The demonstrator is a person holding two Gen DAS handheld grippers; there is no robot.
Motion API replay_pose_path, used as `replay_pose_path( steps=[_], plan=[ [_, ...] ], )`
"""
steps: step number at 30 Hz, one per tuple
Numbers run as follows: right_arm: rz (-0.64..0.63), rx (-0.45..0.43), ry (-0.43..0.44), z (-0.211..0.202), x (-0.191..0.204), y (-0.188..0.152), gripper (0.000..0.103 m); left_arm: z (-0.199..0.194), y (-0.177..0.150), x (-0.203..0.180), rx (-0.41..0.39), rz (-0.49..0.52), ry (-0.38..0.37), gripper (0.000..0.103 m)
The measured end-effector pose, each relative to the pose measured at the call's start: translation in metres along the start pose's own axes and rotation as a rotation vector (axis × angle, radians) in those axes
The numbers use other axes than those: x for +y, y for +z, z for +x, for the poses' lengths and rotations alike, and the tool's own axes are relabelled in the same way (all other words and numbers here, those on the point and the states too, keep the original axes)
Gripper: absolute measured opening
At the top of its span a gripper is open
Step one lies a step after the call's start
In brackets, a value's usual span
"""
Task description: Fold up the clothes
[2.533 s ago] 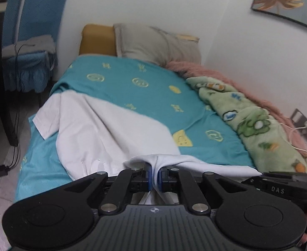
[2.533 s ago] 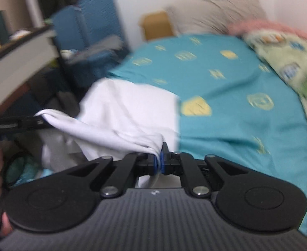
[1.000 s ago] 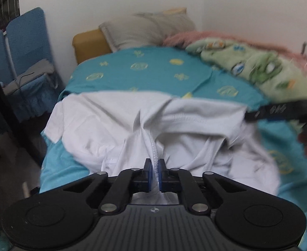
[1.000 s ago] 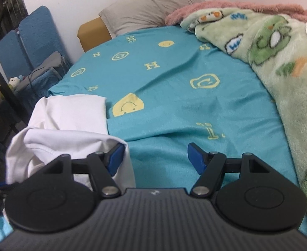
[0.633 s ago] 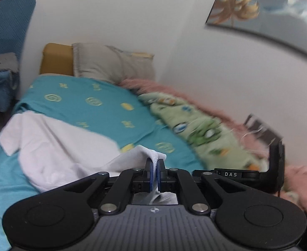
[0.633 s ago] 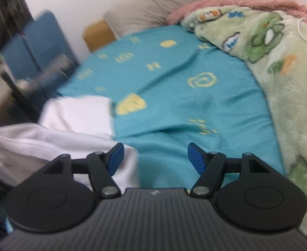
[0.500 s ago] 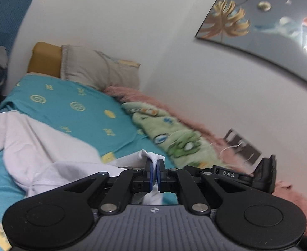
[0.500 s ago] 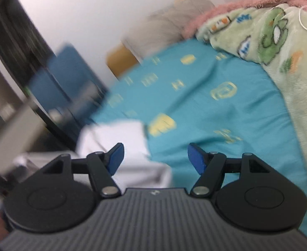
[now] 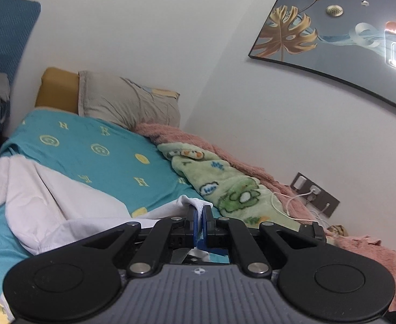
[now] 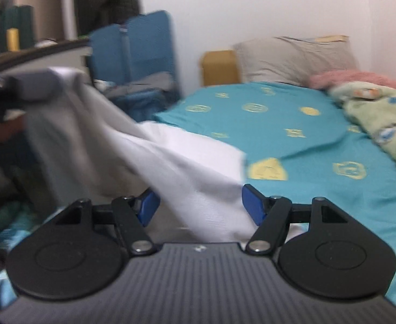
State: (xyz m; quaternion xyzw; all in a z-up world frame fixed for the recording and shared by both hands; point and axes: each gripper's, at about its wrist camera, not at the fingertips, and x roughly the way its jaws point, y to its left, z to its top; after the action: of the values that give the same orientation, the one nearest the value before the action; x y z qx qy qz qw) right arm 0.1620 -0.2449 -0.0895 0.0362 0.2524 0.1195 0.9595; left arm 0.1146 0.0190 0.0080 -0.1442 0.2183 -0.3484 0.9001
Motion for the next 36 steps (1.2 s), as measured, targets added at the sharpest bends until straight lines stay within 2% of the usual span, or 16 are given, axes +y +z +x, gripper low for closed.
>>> replay_pose_path(
  steps=[2,5,8,12,14,17,19,20,22,23,24,27,31,34,36],
  plan=[
    [0.095,0.003,-0.043,-0.003,-0.018,0.0,0.069,0.002,-0.001,-0.003,-0.009,0.01,0.018,0.004],
    [0.229,-0.029,-0.064,-0.016,-0.047,0.009,0.069,0.005,-0.003,-0.005,-0.011,0.01,0.016,0.004],
    [0.312,-0.089,-0.076,-0.034,-0.069,0.018,0.07,0.005,-0.005,-0.006,-0.031,0.006,0.0,0.004],
    [0.387,-0.102,-0.095,-0.043,-0.089,0.022,0.071,-0.001,-0.005,-0.009,-0.074,0.002,-0.033,0.004],
    [0.364,-0.04,-0.128,-0.037,-0.091,0.02,0.072,-0.004,-0.005,-0.011,-0.1,0.004,-0.039,0.004],
    [0.288,0.129,-0.187,-0.012,-0.086,0.009,0.071,-0.006,-0.003,-0.01,-0.128,-0.012,-0.035,0.004],
    [0.264,0.213,-0.191,-0.001,-0.084,-0.003,0.071,-0.006,-0.001,-0.007,-0.127,-0.023,-0.02,0.004],
    [0.281,0.224,-0.177,0.002,-0.084,-0.007,0.07,-0.005,-0.001,-0.006,-0.121,-0.021,-0.004,0.004],
    [0.312,0.22,-0.132,0.003,-0.082,-0.01,0.052,-0.004,-0.002,-0.004,-0.11,-0.025,0.028,0.004],
    [0.315,0.206,-0.095,0.002,-0.08,-0.009,0.031,-0.004,-0.002,-0.002,-0.104,-0.029,0.044,0.004],
    [0.302,0.184,-0.063,0.0,-0.076,-0.006,0.016,-0.004,-0.001,0.001,-0.096,-0.04,0.066,0.004],
    [0.235,0.123,0.001,-0.008,-0.059,0.003,0.007,-0.004,0.001,0.013,-0.071,-0.089,0.139,0.004],
    [0.201,0.061,0.054,-0.018,-0.044,0.012,0.006,-0.006,0.004,0.03,-0.02,-0.11,0.225,0.005],
    [0.226,0.035,0.086,-0.02,-0.043,0.017,0.005,-0.003,0.005,0.032,0.028,-0.07,0.32,0.009],
    [0.235,0.022,0.096,-0.023,-0.042,0.019,0.005,0.002,0.002,0.031,0.062,-0.032,0.357,0.015]
  ],
)
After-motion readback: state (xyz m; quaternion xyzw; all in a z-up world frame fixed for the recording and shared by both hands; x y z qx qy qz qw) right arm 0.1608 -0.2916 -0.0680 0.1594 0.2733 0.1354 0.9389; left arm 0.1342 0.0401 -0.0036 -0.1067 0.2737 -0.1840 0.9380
